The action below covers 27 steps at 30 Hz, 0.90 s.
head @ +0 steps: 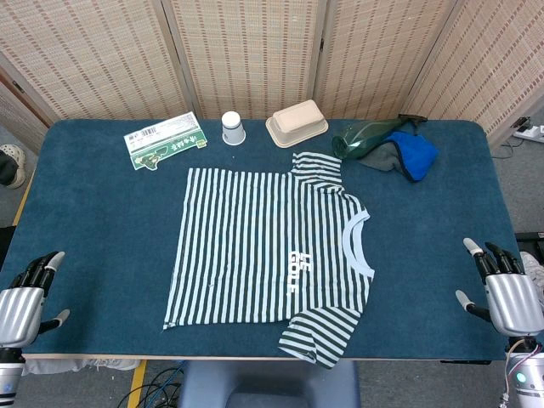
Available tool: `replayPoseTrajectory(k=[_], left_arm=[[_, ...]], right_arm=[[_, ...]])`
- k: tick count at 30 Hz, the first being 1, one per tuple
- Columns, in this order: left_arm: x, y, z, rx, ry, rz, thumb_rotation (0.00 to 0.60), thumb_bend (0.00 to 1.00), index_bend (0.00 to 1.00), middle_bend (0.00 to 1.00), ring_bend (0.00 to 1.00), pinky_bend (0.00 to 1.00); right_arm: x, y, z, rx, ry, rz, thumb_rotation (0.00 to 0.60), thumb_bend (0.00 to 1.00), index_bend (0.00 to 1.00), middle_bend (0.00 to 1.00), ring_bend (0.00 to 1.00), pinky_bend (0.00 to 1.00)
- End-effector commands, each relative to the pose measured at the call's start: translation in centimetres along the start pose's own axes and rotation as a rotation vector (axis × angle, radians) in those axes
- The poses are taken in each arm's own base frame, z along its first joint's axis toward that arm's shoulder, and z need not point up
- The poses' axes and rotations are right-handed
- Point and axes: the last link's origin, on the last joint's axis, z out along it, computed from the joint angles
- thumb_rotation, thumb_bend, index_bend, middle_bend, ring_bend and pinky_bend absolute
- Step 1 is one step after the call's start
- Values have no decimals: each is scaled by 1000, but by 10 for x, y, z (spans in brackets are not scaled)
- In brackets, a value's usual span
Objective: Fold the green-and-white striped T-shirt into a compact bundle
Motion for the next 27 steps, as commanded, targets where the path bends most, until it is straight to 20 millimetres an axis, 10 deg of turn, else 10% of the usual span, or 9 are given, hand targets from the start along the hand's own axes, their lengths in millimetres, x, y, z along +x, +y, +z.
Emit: replayPoseTrajectory(k=[1, 16, 27], left_arm=[[0, 0, 0, -3, -1, 2, 600, 129, 81, 127, 139, 301], [8, 9, 6, -122, 54, 2, 600, 129, 205, 266, 276, 343], [-1, 47, 22, -391, -29, -57, 600, 147, 344, 554, 510, 620]], right_arm=[[0, 0, 0, 1, -1, 1, 600, 221, 80, 258, 170, 179], [11, 6, -5, -6, 44, -2, 600, 221, 81, 263, 179, 179], [17, 4, 0, 8, 57, -12, 600, 221, 81, 271, 185, 179]])
